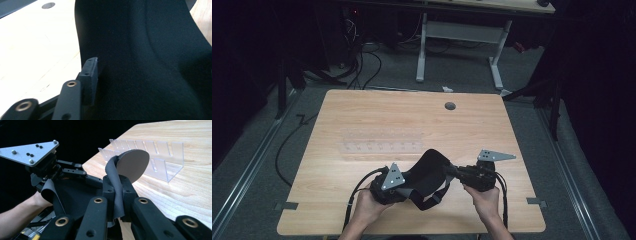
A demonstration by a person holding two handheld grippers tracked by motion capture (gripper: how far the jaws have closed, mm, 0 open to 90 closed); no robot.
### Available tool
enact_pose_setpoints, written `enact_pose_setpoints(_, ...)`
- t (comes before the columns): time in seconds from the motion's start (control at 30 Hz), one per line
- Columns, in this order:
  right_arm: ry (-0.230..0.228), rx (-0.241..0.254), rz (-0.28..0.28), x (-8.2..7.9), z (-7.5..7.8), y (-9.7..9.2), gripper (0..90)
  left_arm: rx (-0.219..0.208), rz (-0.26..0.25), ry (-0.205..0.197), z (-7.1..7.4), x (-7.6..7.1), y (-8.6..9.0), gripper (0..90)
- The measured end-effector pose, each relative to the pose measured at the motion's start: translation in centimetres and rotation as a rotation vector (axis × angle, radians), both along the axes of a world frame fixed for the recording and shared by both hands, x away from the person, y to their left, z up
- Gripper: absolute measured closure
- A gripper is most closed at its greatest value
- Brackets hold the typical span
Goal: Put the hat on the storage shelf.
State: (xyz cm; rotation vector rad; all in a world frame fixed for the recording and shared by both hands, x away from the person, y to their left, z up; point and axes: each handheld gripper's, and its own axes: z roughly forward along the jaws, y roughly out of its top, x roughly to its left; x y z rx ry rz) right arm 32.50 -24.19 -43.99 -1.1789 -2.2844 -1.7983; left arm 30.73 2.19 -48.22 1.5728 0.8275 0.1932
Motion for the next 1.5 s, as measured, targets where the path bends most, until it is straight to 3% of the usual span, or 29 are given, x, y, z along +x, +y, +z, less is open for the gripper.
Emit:
enact_pose_setpoints(0.3, 0.004, 0.015, 0.000, 0.3, -0.1, -0.1, 83.2, 0.002, -0.027, 0.003, 0.4, -0.1, 0.3, 70.7)
enact_pose_setpoints(0.43, -0.003, 0.028, -0.020, 0.4, 0.0, -0.3, 80.5, 0.004, -0.062, -0.048, 0.7, -0.6, 0.3, 77.2)
enact_pose_setpoints(0.53, -0.023, 0.022, -0.045, 0.4, 0.1, -0.5, 77.1, -0.002, -0.078, -0.049, 0.8, -0.8, 0.3, 85.2)
enact_pose_setpoints(0.6, -0.031, 0.020, -0.057, 0.3, 0.2, -0.5, 74.3, 0.004, -0.081, -0.049, 0.8, -0.9, 0.3, 85.5)
enact_pose_setpoints(0.8, -0.078, -0.034, -0.106, 0.0, 0.2, -0.8, 63.5, -0.053, -0.058, -0.028, 1.4, -0.6, 1.1, 85.6)
enact_pose_setpoints(0.9, -0.091, -0.075, -0.139, 0.0, -0.2, -1.0, 58.2, -0.078, -0.046, -0.014, 1.6, -0.6, 1.6, 85.6)
enact_pose_setpoints(0.93, -0.097, -0.121, -0.170, 0.2, -1.0, -1.2, 55.9, -0.082, -0.043, -0.007, 1.7, -0.5, 1.9, 85.6)
enact_pose_setpoints(1.07, -0.082, -0.194, -0.231, 0.7, -2.8, -1.9, 52.0, -0.093, -0.028, 0.019, 1.9, -0.3, 2.6, 85.5)
enact_pose_setpoints(1.13, -0.074, -0.206, -0.242, 0.8, -3.1, -2.0, 50.8, -0.096, -0.022, 0.025, 1.9, -0.2, 2.8, 85.5)
enact_pose_setpoints(1.17, -0.070, -0.265, -0.285, 1.0, -4.1, -2.4, 48.8, -0.105, -0.010, 0.035, 2.0, 0.0, 3.1, 85.5)
enact_pose_setpoints(1.3, -0.049, -0.346, -0.340, 1.6, -5.6, -3.0, 45.6, -0.132, 0.011, 0.049, 2.2, 0.3, 3.7, 85.5)
enact_pose_setpoints(1.33, -0.049, -0.346, -0.340, 1.6, -5.6, -3.0, 45.6, -0.132, 0.011, 0.049, 2.2, 0.3, 3.7, 85.4)
enact_pose_setpoints(1.37, -0.042, -0.383, -0.364, 1.8, -6.4, -3.3, 44.4, -0.137, 0.017, 0.049, 2.3, 0.4, 4.0, 85.4)
enact_pose_setpoints(1.43, -0.037, -0.398, -0.375, 1.9, -6.6, -3.3, 44.1, -0.145, 0.023, 0.053, 2.3, 0.5, 4.1, 85.4)
enact_pose_setpoints(1.5, -0.035, -0.458, -0.407, 2.2, -7.5, -3.6, 43.1, -0.152, 0.033, 0.056, 2.5, 0.6, 4.5, 85.4)
